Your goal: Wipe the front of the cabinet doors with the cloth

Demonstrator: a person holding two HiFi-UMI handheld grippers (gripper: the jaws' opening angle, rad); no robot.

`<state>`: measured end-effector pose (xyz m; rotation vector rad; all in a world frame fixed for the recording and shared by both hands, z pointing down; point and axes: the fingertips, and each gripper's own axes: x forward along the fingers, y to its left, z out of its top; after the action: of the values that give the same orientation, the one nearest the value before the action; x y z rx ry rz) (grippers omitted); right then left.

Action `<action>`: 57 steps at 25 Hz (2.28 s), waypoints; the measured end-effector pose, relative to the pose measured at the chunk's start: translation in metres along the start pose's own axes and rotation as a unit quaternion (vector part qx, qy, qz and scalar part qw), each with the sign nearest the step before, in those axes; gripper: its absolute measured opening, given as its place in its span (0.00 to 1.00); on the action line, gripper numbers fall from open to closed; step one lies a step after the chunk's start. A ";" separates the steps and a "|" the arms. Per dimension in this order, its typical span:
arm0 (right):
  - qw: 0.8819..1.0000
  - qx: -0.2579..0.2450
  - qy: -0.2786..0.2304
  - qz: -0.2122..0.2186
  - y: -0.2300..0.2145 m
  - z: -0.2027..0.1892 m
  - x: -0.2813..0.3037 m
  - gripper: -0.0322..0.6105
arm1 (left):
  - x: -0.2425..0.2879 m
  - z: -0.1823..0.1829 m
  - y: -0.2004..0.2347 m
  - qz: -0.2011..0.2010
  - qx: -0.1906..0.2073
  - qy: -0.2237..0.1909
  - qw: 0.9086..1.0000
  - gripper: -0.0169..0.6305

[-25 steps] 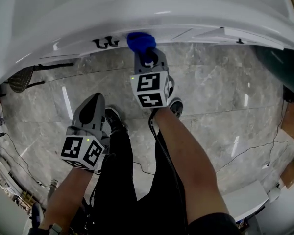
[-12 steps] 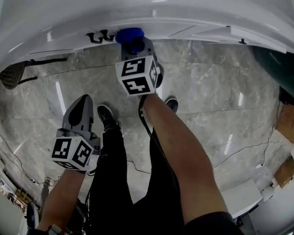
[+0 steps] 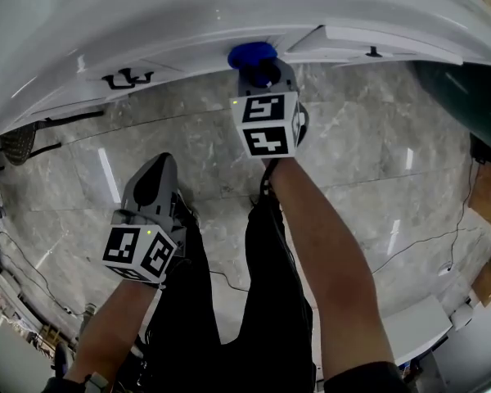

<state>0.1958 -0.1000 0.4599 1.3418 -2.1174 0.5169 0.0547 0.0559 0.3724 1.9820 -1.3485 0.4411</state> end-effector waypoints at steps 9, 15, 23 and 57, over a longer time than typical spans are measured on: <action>0.998 0.018 -0.003 -0.065 -0.067 -0.015 -0.031 0.13 | 0.009 -0.016 -0.030 -0.018 0.011 0.018 1.000 0.02; 0.999 0.015 0.012 -0.041 -0.019 -0.024 -0.021 0.13 | -0.007 -0.009 -0.018 -0.023 0.005 0.010 1.000 0.02; 0.997 -0.019 0.029 0.073 0.154 -0.026 0.052 0.13 | -0.044 -0.006 0.049 0.005 -0.025 -0.005 1.000 0.02; 0.997 0.006 0.055 -0.053 -0.065 -0.080 0.025 0.13 | 0.039 -0.011 -0.050 -0.047 -0.018 0.015 0.999 0.02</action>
<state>0.2673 -0.0971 0.5384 1.3906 -1.9463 0.5470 0.1173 0.0482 0.3870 1.9908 -1.2313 0.3987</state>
